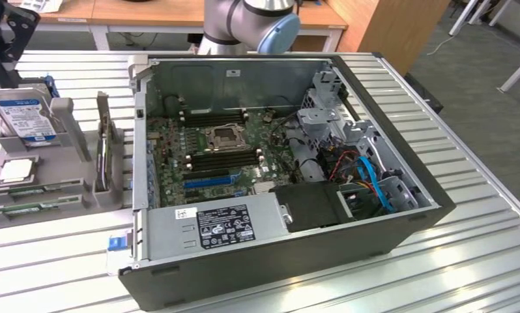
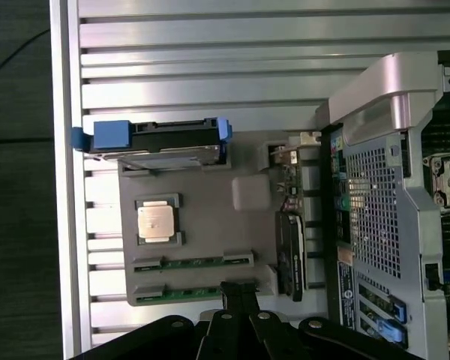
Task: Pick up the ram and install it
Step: 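Reach for the ram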
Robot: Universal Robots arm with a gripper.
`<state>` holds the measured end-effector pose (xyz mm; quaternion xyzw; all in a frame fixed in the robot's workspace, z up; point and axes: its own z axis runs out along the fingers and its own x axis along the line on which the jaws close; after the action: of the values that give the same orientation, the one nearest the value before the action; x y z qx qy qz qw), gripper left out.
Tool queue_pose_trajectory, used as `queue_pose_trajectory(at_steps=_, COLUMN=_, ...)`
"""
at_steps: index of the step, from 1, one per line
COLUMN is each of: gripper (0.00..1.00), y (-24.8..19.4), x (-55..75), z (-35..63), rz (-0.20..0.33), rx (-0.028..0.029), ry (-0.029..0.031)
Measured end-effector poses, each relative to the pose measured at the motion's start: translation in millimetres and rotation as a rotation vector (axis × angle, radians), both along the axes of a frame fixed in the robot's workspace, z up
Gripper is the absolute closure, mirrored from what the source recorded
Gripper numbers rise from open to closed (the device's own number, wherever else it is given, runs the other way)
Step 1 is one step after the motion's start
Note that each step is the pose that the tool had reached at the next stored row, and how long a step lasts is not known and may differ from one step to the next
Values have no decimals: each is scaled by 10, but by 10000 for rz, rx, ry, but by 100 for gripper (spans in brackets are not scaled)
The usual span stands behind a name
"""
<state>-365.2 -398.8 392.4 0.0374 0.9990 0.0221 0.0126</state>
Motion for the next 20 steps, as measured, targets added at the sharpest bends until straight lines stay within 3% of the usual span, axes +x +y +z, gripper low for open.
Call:
queue_pose_trajectory(at_steps=7, gripper=90, y=0, x=-101, z=-1, rz=0, rx=-1, ry=1)
queue_pose_trajectory(at_steps=15, gripper=90, y=-1, x=-105, z=-1, rz=0, rx=-1, ry=1)
queue_pose_trajectory(at_steps=20, gripper=90, y=-23, x=-103, z=-1, rz=0, rx=-1, ry=0)
